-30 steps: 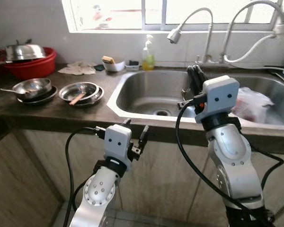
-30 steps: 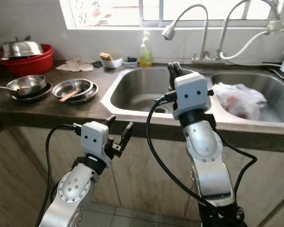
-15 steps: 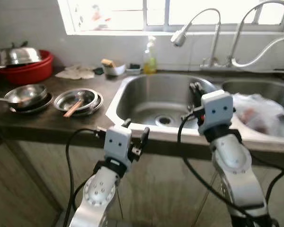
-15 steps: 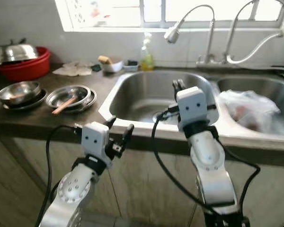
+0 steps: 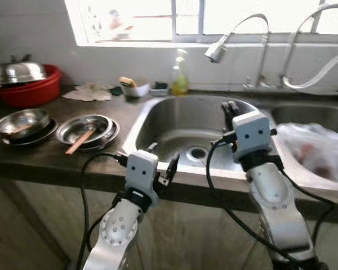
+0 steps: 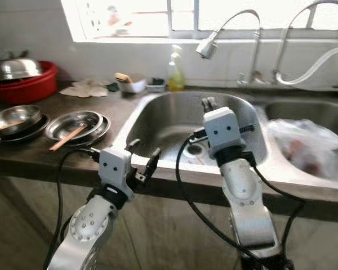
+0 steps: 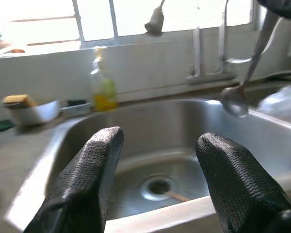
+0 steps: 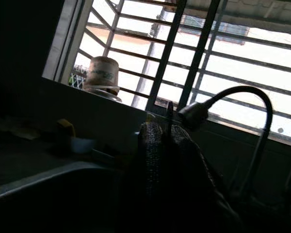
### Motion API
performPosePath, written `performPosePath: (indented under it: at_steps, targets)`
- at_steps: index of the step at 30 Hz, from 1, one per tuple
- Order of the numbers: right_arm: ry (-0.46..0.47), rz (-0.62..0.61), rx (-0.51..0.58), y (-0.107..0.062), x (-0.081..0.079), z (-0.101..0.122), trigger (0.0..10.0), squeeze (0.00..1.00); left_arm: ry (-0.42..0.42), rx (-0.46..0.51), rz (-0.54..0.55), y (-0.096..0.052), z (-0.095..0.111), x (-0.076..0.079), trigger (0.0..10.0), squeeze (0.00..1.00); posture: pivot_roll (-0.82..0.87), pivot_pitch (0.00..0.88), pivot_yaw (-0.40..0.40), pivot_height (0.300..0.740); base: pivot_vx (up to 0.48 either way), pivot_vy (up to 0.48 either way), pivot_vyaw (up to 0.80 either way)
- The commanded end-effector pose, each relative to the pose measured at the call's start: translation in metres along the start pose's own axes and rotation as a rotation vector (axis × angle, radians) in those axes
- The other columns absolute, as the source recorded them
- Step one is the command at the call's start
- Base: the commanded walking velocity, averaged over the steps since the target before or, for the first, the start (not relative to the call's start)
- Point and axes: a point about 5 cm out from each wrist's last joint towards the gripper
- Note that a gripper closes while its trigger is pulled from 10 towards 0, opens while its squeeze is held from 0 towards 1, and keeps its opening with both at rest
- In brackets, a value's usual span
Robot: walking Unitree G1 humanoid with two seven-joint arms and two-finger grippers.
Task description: Kitchen organization
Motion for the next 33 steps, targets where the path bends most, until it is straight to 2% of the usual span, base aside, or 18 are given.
performPosePath:
  at_steps: [1,14,20,29,30,33]
  targets:
    - [0.016,0.009,0.014,0.0,-0.001,0.003,10.0,0.0,0.01,0.002,0.01,-0.001,0.0,-0.003,10.0,0.0,0.14,0.009,-0.009,0.74,0.322,0.0,0.0]
    - [0.042,0.048,0.007,0.006,-0.001,0.001,10.0,0.0,0.0,-0.005,0.004,-0.002,-0.001,-0.001,10.0,0.0,0.14,0.025,-0.012,0.74,0.466,0.0,0.0]
    - [0.021,0.078,-0.043,0.012,-0.002,-0.003,10.0,0.0,-0.015,-0.014,0.016,-0.003,-0.002,0.0,10.0,0.0,0.14,0.033,-0.018,0.74,0.0,0.0,0.0]
    - [-0.02,0.115,-0.118,0.034,0.002,-0.011,10.0,0.0,-0.022,-0.021,0.004,-0.006,-0.002,0.004,10.0,0.0,0.14,0.05,-0.027,0.74,0.0,0.0,0.0]
    - [-0.034,0.143,-0.186,0.045,0.004,-0.022,10.0,0.0,-0.026,-0.023,0.002,-0.007,-0.001,0.006,10.0,0.0,0.15,0.062,-0.036,0.74,0.0,0.0,0.0]
    - [-0.038,0.155,-0.239,0.05,0.005,-0.031,10.0,0.0,-0.027,-0.026,0.004,-0.008,-0.001,0.008,10.0,0.0,0.16,0.066,-0.037,0.74,0.0,0.0,0.0]
Point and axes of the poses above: a point about 5 cm out from each wrist's last joint towards the gripper, its own y axis pointing out of the wrist towards the gripper, its own z axis along the axis of the wrist's last joint, x = y × z, and after that the axes turned 13 degrees about y, right-handed
